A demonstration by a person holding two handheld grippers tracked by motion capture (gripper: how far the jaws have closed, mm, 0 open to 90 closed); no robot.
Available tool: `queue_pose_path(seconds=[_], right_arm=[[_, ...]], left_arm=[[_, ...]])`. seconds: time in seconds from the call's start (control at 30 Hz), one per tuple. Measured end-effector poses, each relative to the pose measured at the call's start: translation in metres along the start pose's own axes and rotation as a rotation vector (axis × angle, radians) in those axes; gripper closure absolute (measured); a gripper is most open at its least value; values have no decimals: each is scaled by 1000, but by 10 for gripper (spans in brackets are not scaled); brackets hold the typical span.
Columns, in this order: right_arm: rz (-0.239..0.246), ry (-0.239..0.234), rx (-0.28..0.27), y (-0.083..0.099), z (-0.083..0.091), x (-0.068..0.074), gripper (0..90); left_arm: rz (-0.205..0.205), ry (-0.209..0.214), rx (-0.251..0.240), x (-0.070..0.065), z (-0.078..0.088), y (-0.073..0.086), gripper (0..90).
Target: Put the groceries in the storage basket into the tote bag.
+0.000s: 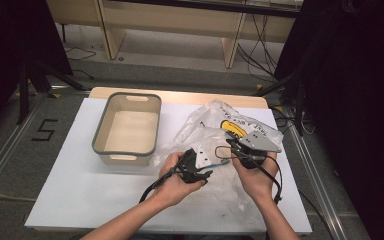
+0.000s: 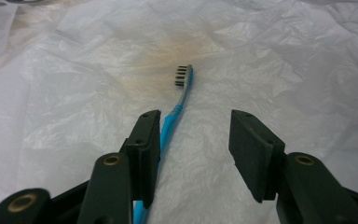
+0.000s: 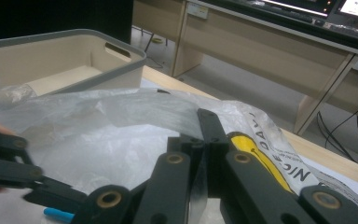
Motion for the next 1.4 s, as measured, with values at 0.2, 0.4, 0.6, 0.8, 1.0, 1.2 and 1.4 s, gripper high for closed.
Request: queue_pose_path(seconds=[0.2,0.4,0.6,0.8,1.0,1.2,1.4], right_arm=[[2,-1,2,0,1,0,900],[1,-9,10,2,-1,1,900],[-3,-18,16,3,0,2,900],[2,-29,29,6,2,1,900],[29,-69,65,15,2,8,900],[56,-123,122,30,4,13,900],[103,-202,204,52,5,20,900]], left_arm=[[17,-20,-17,-1,29,12,495],[56,-22,-52,-1,52,21,444],[56,-46,-69,0,70,31,416],[102,-42,-119,4,90,37,381],[105,-91,-154,13,105,37,357],[116,-124,-162,22,111,40,333],[154,-127,-196,30,117,40,316]])
Point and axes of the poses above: each handheld gripper's, and its own axes: z roughly backward along the jaws, y roughly out of its underside, x roughly to its left, the point moved 3 cm from there along -z, roughly forward along the jaws, and after that the axes turned 11 degrees about y, right-handed, at the moved point
